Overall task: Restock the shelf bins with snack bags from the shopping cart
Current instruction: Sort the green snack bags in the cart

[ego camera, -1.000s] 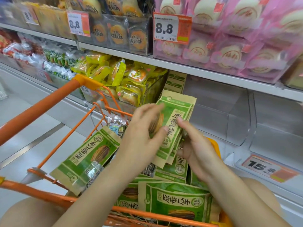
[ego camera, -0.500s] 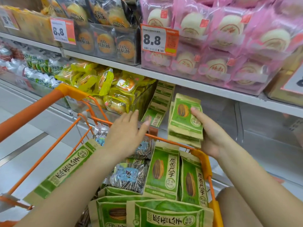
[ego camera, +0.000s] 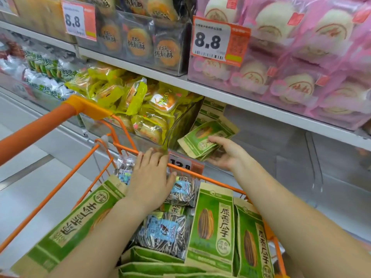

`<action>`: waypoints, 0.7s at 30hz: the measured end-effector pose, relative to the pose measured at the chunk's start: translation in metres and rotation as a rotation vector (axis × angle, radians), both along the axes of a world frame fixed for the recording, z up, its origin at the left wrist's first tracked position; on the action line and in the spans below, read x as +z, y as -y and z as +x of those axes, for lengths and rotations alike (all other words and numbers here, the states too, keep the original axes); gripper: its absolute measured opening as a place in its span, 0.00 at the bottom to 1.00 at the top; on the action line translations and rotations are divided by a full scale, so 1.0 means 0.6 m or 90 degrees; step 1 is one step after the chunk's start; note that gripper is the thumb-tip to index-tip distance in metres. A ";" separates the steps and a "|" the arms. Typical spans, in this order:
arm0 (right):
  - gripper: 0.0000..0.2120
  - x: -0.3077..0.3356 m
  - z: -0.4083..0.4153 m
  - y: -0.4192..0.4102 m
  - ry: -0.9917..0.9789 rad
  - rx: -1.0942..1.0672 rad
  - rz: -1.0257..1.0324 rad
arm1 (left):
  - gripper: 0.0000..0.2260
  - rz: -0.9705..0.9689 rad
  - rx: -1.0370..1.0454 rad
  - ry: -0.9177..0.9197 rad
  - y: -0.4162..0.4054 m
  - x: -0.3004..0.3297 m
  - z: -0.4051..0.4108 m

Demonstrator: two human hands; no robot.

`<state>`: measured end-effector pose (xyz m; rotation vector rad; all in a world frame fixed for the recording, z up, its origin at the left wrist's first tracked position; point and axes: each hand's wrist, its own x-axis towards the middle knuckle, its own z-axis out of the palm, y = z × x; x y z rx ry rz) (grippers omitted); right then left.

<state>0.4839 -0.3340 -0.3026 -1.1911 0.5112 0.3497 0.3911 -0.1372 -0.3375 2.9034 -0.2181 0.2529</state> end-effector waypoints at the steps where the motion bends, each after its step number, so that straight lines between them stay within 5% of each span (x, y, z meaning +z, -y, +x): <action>1: 0.07 -0.009 0.003 -0.003 -0.008 0.016 -0.053 | 0.25 -0.005 -0.003 0.005 -0.001 -0.001 -0.002; 4: 0.15 -0.028 0.010 -0.005 -0.002 0.052 -0.189 | 0.26 -0.030 -0.001 0.022 -0.001 -0.004 -0.002; 8: 0.26 -0.033 0.022 -0.008 -0.037 0.129 -0.210 | 0.21 -0.041 0.002 0.024 0.004 -0.002 -0.002; 15: 0.07 -0.037 0.035 -0.003 -0.031 0.137 -0.189 | 0.21 -0.046 0.000 0.038 0.002 -0.002 -0.001; 21: 0.08 -0.036 0.052 0.000 0.001 0.101 -0.213 | 0.21 -0.047 0.002 0.047 0.003 -0.005 0.000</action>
